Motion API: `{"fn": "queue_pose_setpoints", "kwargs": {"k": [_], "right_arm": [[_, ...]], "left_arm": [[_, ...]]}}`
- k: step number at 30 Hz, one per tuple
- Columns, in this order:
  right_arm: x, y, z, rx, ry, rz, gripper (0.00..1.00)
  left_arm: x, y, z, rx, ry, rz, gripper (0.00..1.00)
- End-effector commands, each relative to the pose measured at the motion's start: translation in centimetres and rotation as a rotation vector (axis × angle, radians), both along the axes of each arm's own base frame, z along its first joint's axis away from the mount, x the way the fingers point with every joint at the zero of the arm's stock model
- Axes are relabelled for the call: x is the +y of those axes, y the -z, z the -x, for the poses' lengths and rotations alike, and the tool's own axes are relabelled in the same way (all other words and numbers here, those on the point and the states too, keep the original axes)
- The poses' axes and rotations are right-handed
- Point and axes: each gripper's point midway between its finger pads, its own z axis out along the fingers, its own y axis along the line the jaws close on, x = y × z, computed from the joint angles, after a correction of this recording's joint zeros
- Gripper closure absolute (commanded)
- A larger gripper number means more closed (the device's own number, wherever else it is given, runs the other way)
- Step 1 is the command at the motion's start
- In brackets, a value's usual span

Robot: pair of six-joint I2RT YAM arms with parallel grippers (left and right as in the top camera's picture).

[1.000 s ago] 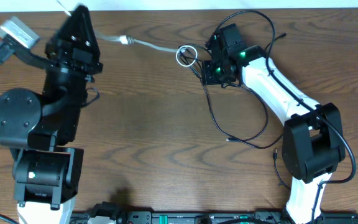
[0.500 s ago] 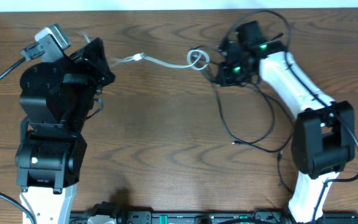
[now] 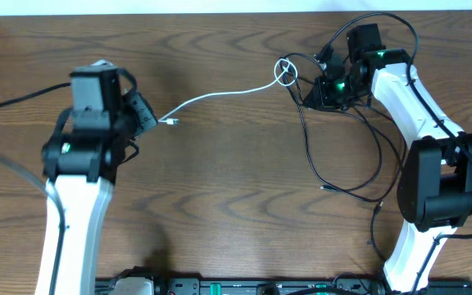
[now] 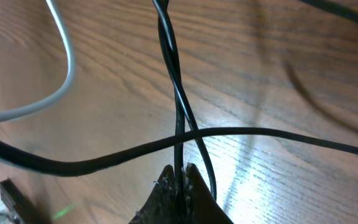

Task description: Untangle cables

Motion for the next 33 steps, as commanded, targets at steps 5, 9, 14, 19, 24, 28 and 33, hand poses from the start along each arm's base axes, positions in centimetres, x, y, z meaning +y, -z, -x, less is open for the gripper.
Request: {"fn": "queue_pose_setpoints", "kwargs": {"k": [5, 9, 14, 19, 24, 28, 33], "right_arm": [[0.4, -2.1, 0.4, -0.047, -0.046, -0.031, 0.99], [2.2, -3.5, 1.1, -0.077, -0.134, -0.152, 0.99], [4.9, -5.3, 3.8, -0.091, -0.301, -0.304, 0.86], [4.4, -4.3, 4.2, -0.068, -0.293, -0.222, 0.47], [3.7, -6.2, 3.8, -0.096, -0.277, -0.207, 0.46], [2.6, -7.4, 2.7, -0.133, -0.211, -0.111, 0.39], [0.3, -6.5, 0.3, -0.096, 0.017, 0.023, 0.39]], "left_arm": [[-2.5, 4.0, -1.5, 0.128, 0.214, 0.025, 0.69], [-5.5, 3.0, -2.2, 0.065, 0.347, 0.118, 0.44], [-9.5, 0.9, -3.0, -0.043, 0.513, 0.217, 0.36], [-10.6, 0.5, -3.1, -0.064, 0.548, 0.238, 0.34], [-11.3, 1.1, -3.1, -0.044, 0.559, 0.247, 0.34], [-12.8, 2.1, -3.3, -0.022, 0.595, 0.249, 0.34], [-15.4, 4.3, -3.9, 0.023, 0.633, 0.268, 0.34]]}}
